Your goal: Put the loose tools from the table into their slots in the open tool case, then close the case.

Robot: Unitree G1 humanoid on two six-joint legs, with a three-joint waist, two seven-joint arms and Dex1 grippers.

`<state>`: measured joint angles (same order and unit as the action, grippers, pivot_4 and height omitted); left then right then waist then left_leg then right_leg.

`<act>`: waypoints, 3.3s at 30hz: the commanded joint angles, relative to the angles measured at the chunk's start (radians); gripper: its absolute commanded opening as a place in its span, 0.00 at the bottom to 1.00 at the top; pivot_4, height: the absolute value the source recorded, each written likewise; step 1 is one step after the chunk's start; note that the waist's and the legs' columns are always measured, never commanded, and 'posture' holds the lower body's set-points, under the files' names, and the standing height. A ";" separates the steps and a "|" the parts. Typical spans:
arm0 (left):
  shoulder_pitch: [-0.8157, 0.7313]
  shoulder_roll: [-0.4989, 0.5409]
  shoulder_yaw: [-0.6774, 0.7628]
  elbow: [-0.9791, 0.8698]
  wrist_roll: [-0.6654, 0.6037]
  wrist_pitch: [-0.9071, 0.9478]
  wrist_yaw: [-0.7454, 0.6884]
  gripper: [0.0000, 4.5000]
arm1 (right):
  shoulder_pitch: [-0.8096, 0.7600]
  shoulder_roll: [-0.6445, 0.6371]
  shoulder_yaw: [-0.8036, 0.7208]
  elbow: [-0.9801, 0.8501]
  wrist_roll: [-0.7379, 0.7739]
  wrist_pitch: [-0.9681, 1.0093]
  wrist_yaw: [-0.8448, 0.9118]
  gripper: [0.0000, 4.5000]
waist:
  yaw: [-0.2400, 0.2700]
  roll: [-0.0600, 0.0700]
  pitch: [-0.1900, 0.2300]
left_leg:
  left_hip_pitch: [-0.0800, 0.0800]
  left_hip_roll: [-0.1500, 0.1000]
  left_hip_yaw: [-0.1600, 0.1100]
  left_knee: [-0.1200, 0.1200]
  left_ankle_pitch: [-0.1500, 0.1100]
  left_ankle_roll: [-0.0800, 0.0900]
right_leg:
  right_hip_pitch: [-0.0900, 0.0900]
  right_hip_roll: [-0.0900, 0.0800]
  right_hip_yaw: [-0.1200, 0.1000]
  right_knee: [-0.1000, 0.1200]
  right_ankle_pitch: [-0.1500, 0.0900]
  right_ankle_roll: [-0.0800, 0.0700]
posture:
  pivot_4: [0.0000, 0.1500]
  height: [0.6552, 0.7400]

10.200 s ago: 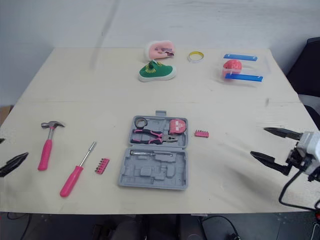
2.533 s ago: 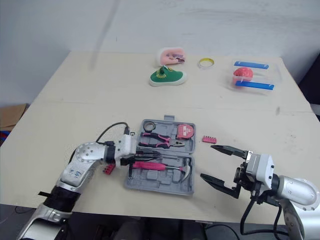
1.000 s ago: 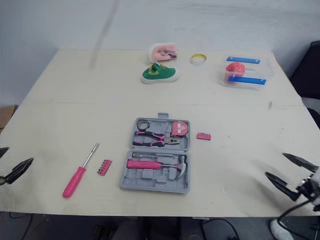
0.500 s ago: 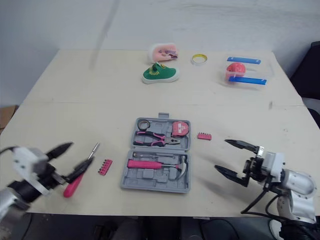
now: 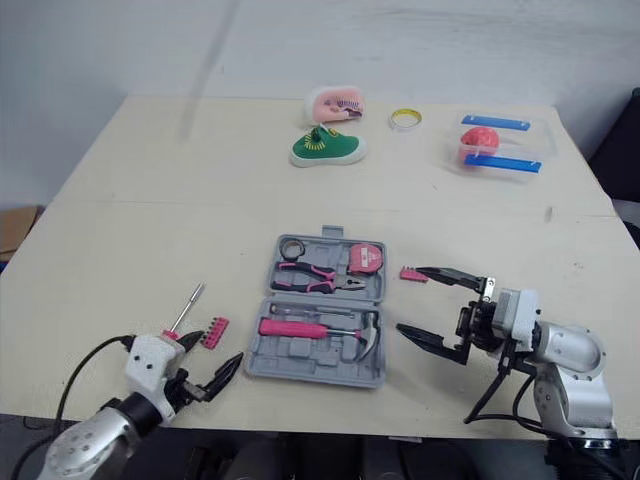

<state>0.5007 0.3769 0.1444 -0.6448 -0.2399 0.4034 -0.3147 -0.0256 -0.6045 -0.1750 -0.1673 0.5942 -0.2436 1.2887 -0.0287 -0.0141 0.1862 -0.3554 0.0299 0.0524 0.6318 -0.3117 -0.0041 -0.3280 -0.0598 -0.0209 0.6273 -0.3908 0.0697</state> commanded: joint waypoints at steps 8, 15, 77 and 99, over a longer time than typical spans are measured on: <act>-0.022 -0.031 -0.005 0.020 0.018 0.035 0.029 0.99 | 0.036 -0.008 0.011 -0.125 0.031 0.034 -0.006 1.00 | 0.002 0.000 0.000 | 0.001 0.000 0.000 0.001 0.000 0.001 | 0.002 -0.001 0.000 0.001 0.000 0.000 | 1.00 1.00; -0.055 -0.064 -0.041 0.031 0.025 0.076 0.047 0.99 | 0.065 -0.015 0.004 -0.137 0.026 0.026 0.000 1.00 | 0.005 0.000 0.000 | 0.002 -0.001 -0.001 0.001 0.001 0.001 | 0.002 -0.001 0.000 0.001 0.000 0.000 | 1.00 1.00; -0.871 0.559 -0.507 0.112 0.075 0.230 -0.696 0.16 | 0.185 -0.069 -0.054 -0.137 0.022 0.011 0.001 1.00 | 0.004 0.001 0.005 | -0.001 -0.001 -0.003 0.001 0.005 -0.004 | 0.001 0.000 -0.002 0.002 0.000 0.000 | 1.00 1.00; -0.768 0.553 -0.296 -0.033 0.009 0.122 -0.714 0.38 | 0.170 -0.100 -0.018 -0.237 0.060 0.133 -0.040 1.00 | 0.023 0.001 0.005 | -0.002 -0.001 -0.003 0.005 0.006 -0.003 | 0.000 0.000 -0.002 0.005 0.000 0.000 | 1.00 1.00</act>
<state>-0.2832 0.9183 -0.1942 -0.6683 -0.2332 0.5473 -1.0386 0.1431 -0.7022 -0.1848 -0.3689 0.6265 -0.1217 1.2570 -0.0057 -0.0133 0.1910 -0.3568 0.0292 0.0496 0.6369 -0.3052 -0.0076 -0.3280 -0.0599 -0.0229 0.6326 -0.3905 0.0700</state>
